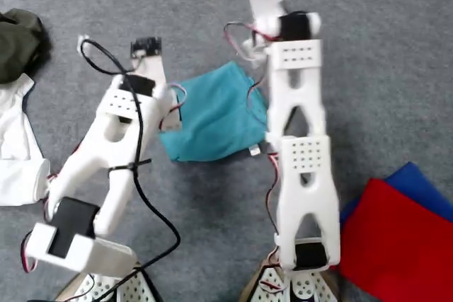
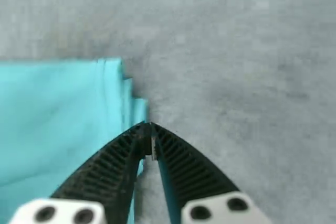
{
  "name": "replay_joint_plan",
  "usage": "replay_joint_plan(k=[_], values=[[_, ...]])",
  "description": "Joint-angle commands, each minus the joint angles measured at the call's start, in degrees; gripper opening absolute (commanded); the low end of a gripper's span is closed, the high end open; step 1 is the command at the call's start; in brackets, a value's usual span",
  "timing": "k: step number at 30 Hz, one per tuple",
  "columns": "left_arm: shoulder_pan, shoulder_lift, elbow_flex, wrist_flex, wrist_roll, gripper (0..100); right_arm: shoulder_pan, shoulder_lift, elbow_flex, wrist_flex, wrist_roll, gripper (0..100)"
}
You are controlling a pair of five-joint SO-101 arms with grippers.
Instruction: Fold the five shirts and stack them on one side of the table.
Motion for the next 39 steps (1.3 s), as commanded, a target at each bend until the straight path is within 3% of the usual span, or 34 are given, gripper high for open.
replay_joint_plan(k=[1, 9, 16, 21, 24, 28, 39], values=[[-3.69, -2.07, -5.98, -0.09, -0.7, 2, 2.86, -10.77, 2.86, 1.23, -4.22, 0.5], [-11.69, 13.32, -16.35, 0.18, -3.6, 8, 4.53, -37.58, 41.71, 0.97, -11.96, 0.9], [-11.96, 18.42, -22.51, 6.59, -9.32, 8, 4.35, -53.41, 70.46, -1.58, -11.96, 1.0], [-12.31, 18.86, -22.77, 12.48, -7.82, 16, 4.0, -53.23, 85.41, -9.93, -9.14, 14.3], [-12.31, 18.86, -22.33, 13.71, -6.24, 20, 2.33, -50.33, 87.87, -12.4, -7.91, 21.0], [-12.31, 19.38, -23.21, 11.08, -4.84, 20, 1.19, -45.49, 86.02, -15.12, -9.05, 21.3], [-12.4, 25.1, -29.89, 7.47, -0.18, 22, -3.91, -41.89, 82.86, -16.62, -20.4, 21.3]])
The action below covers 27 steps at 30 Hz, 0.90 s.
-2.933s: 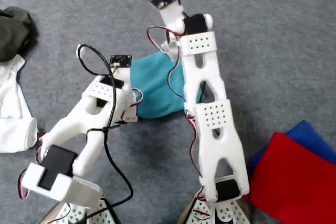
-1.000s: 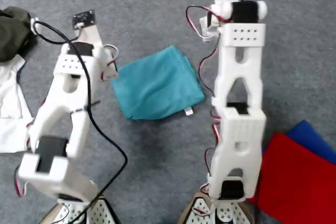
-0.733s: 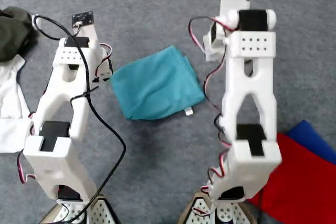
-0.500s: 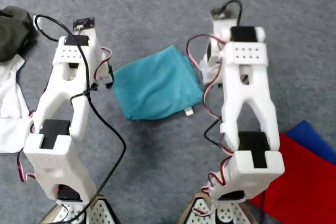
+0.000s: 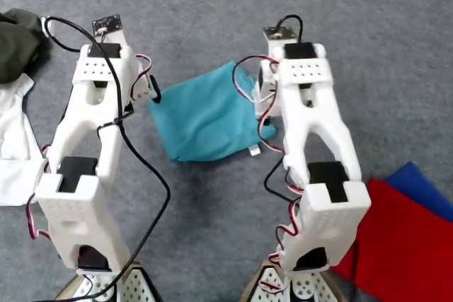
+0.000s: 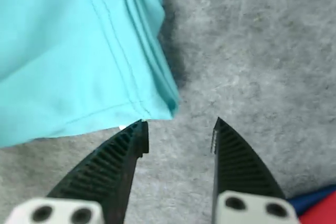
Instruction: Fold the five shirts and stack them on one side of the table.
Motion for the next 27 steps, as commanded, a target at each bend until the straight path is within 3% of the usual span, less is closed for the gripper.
replay_joint_plan(k=[1, 7, 21, 27], values=[[-0.44, 2.59, -5.1, -0.53, 0.88, 22, -2.51, -0.48, -2.86, -2.11, -2.81, 21.3], [-0.62, 7.96, -8.0, -0.79, 6.68, 22, -5.41, 0.04, -2.15, -5.54, -7.91, 21.3], [-0.26, 16.13, -13.27, -0.53, 6.86, 22, -1.45, -0.04, 11.56, -20.48, -8.7, 21.4], [-0.18, 16.31, -13.27, -0.7, 6.86, 22, -1.45, 0.84, 14.99, -24.88, -13.01, 21.4]])
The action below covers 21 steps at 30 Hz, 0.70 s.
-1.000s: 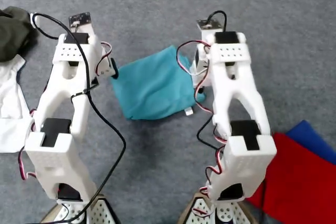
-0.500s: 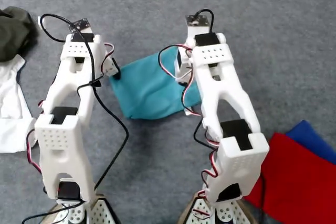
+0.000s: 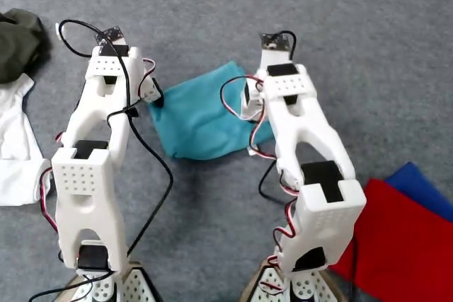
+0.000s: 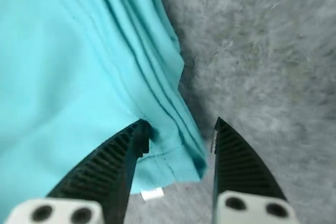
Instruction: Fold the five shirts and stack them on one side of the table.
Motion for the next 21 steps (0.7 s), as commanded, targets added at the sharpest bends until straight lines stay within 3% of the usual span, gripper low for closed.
replay_joint_plan(k=[1, 10, 16, 21], values=[[-0.09, -0.13, -2.11, -0.7, 0.53, 22, 0.84, 1.54, 0.48, -2.02, -2.2, 21.4], [2.64, -0.04, -1.67, -0.97, 0.62, 20, 0.84, 6.46, -4.0, 0.7, -3.34, 20.5], [6.42, 0.04, -1.49, -2.02, 0.7, 4, 0.92, 7.69, -5.32, 2.2, -5.27, 1.0], [6.42, -0.04, -0.09, -4.31, 2.2, 2, 0.92, 7.69, -5.41, 3.08, -4.75, 0.6]])
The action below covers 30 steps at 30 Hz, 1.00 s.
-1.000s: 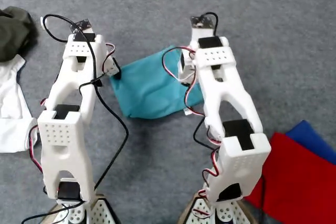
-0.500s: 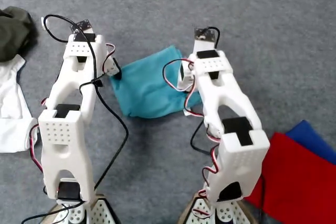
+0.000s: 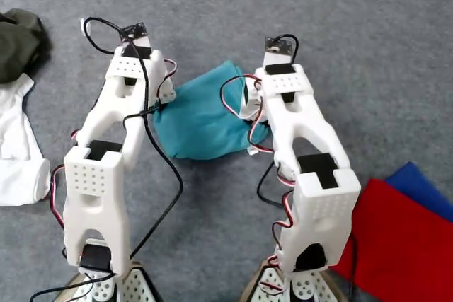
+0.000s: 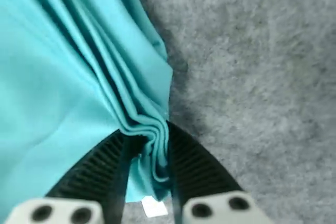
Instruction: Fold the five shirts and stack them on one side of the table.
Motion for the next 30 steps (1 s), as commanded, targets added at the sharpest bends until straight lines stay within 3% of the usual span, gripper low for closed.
replay_joint_plan(k=[1, 9, 20, 30], values=[[0.26, -0.22, 0.18, -1.05, 2.73, 2, 0.66, 0.75, -0.66, 1.49, -0.35, 0.5], [0.35, -0.92, -0.35, -0.79, 2.9, 2, 4.18, 0.66, -6.46, 6.07, 0.62, 0.4], [1.32, -4.09, -22.42, 18.64, 2.73, 2, 6.9, 0.66, -33.01, 25.49, 3.87, 0.4], [6.42, -4.44, -39.82, 28.75, 2.46, 2, 11.12, 0.66, -46.2, 35.43, 5.1, 0.4]])
